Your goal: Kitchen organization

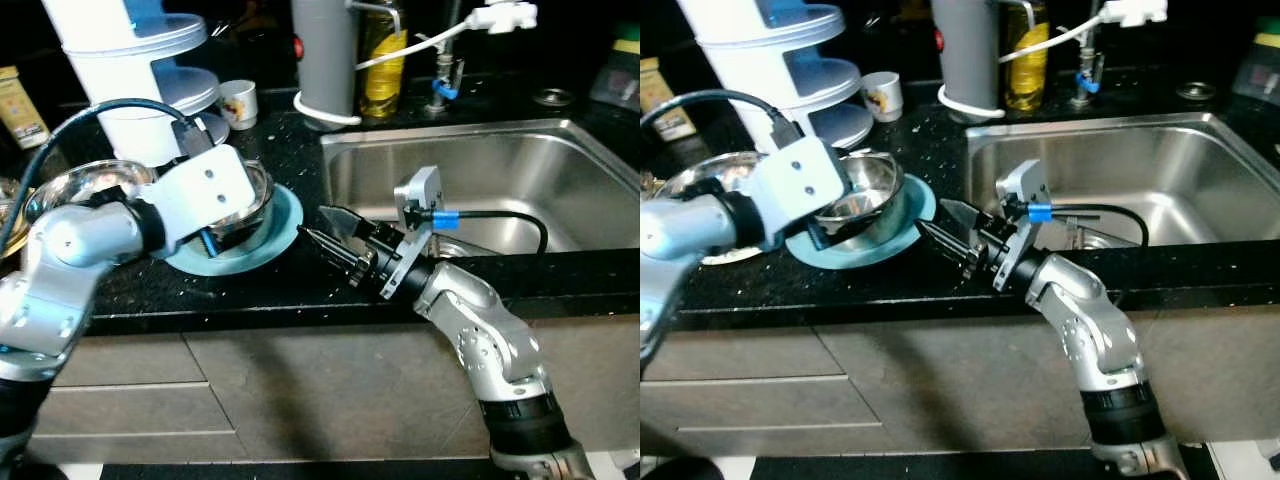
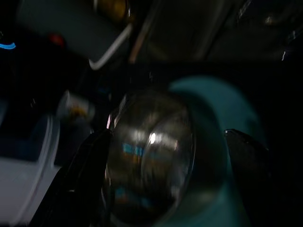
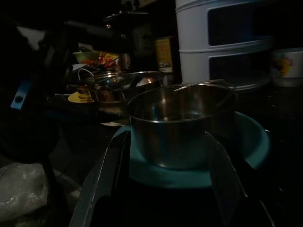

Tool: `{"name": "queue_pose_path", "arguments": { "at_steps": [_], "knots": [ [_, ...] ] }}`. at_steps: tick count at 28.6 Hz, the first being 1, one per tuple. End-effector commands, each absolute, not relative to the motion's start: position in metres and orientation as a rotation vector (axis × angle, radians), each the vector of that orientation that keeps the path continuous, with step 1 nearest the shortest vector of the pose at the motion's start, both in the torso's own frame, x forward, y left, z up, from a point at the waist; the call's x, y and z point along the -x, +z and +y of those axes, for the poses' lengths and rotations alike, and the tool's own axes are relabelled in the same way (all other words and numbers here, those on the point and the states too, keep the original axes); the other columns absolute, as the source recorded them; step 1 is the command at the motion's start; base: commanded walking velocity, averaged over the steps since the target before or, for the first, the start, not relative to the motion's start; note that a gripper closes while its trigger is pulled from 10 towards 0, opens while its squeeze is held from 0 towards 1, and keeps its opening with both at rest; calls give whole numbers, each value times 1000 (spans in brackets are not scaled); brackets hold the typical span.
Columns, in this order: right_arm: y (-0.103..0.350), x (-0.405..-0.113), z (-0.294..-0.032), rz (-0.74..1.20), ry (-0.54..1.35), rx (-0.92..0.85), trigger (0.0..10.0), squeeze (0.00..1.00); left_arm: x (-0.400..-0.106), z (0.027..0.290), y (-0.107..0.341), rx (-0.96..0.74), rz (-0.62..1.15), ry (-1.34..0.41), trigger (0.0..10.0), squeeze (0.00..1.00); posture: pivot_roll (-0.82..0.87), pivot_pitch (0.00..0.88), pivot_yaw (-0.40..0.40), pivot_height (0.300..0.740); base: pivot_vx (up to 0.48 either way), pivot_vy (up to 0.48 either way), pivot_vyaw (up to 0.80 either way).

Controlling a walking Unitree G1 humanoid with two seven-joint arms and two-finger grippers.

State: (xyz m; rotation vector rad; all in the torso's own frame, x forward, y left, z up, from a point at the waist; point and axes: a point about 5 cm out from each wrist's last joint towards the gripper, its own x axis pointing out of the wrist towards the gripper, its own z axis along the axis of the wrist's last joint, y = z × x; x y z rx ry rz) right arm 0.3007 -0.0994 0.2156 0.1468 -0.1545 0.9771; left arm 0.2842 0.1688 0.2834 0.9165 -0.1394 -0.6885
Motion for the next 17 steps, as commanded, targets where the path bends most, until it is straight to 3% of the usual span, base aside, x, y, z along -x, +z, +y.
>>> {"name": "queue_pose_path", "arguments": {
  "at_steps": [1,5,17],
  "knots": [
    [216,-297,-94,-155,1011,-153,10000,0,-286,177,279,-929,-93,-669,10000,0,10,0,13,740,0,0,794],
    [216,-298,-94,-157,1000,-155,10000,0,-289,171,274,-923,-98,-687,10000,0,10,0,13,740,0,0,647],
    [219,-302,-96,-162,969,-167,10000,0,-294,170,261,-900,-44,-800,10000,0,-1,0,17,740,0,0,0]
  ]
}}
